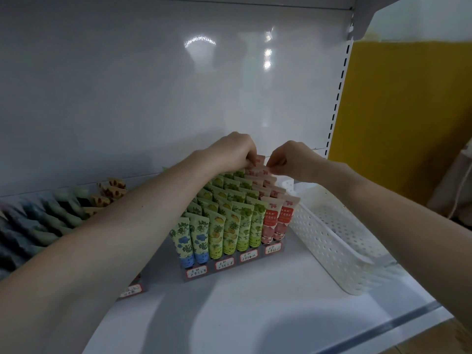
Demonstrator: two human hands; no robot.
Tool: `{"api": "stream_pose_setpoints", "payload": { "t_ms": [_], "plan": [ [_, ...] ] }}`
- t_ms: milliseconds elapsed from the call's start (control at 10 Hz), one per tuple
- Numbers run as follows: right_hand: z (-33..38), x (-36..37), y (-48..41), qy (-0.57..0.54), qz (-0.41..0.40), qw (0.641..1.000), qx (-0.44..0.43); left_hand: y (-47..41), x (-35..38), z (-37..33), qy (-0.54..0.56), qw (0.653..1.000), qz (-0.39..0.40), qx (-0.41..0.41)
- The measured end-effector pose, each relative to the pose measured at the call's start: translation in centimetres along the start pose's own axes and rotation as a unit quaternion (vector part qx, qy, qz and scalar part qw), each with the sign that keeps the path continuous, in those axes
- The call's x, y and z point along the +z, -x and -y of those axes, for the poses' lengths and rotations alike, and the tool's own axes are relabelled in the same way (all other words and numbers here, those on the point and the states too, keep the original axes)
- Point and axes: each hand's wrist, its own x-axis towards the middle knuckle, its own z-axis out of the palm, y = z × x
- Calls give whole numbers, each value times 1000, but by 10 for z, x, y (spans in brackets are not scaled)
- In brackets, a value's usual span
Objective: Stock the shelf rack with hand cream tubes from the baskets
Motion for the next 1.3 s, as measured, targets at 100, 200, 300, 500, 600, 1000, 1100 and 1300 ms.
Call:
{"api": "stream_pose_setpoints", "payload": {
  "t_ms": [100, 200, 300, 500, 600, 1000, 1100, 1300],
  "plan": [
    [-4, -4, -4, -17, -5, 1000, 2, -1, -12, 6, 23, 998, -55, -8],
    [-7, -9, -13, -36, -41, 998, 9, -3, -20, 13, 22, 996, -81, -22],
    [-6, -6, -24, -28, -33, 999, 18, -7, -14, 13, 4, 999, -40, -10],
    [0, 3, -35, -9, -7, 1000, 19, -16, -2, 11, -14, 1000, -5, -7],
    [0, 3, -33, -12, -12, 1000, 17, -17, -2, 11, -17, 1000, -5, 1],
    [1, 3, -35, -7, -17, 1000, 19, -16, -2, 9, -17, 1000, -9, -3],
    [-1, 4, -37, -6, -19, 1000, 20, -17, -2, 10, -19, 1000, -12, -2],
    [0, 1, -32, -12, -23, 999, 40, -12, -1, 7, -29, 999, -28, -13]
  ]
}}
